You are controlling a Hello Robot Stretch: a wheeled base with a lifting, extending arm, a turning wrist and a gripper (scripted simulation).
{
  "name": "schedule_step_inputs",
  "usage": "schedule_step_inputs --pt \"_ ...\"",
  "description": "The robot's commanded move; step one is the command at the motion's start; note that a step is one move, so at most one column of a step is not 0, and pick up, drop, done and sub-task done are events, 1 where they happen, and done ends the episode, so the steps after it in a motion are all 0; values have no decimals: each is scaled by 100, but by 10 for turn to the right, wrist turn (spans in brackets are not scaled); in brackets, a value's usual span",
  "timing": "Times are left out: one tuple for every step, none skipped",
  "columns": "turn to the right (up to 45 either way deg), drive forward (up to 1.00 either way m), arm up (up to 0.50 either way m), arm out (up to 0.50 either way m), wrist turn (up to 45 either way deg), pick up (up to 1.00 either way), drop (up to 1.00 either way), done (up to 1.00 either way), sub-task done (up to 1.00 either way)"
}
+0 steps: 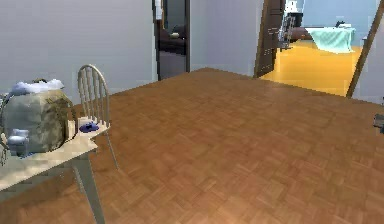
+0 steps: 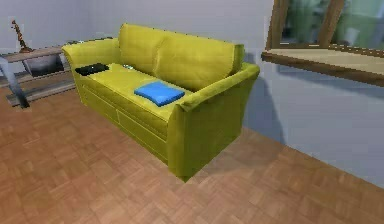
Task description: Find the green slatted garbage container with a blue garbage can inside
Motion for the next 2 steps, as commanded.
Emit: schedule_step_inputs --pt "0 25 0 0 0 0 0 0 0" --pt "-30 0 0 0 0 0 0 0 0"
